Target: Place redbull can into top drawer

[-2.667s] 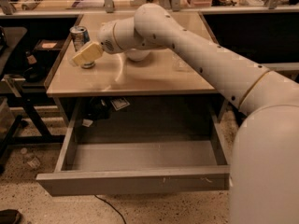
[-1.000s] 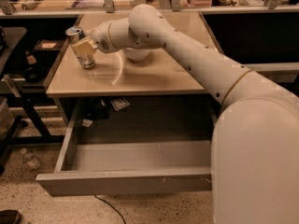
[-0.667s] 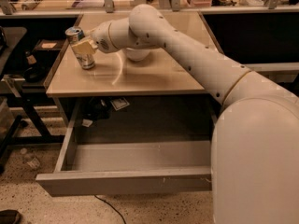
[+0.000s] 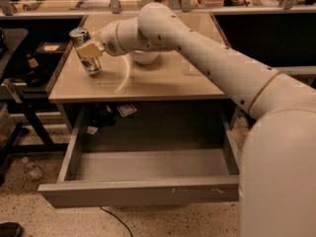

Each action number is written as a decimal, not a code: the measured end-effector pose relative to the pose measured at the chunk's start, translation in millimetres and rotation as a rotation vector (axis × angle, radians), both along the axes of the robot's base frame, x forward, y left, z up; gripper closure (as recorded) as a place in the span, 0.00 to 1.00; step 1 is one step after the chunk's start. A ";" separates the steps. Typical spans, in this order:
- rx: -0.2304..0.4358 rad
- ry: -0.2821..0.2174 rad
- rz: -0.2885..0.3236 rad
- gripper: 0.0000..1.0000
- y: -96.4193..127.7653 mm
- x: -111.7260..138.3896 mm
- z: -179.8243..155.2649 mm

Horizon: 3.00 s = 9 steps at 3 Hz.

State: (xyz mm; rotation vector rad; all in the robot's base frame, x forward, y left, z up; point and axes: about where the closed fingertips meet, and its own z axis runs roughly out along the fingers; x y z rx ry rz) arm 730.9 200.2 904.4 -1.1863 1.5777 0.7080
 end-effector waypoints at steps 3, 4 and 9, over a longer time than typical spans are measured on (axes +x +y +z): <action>-0.044 -0.028 -0.202 1.00 -50.1 -103.6 41.4; -0.059 -0.020 -0.263 1.00 -66.1 -138.6 41.8; -0.015 0.189 -0.493 1.00 -118.2 -215.5 -67.8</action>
Offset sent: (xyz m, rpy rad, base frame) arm -0.1192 -0.0595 0.0475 -0.0587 -0.0322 -0.2288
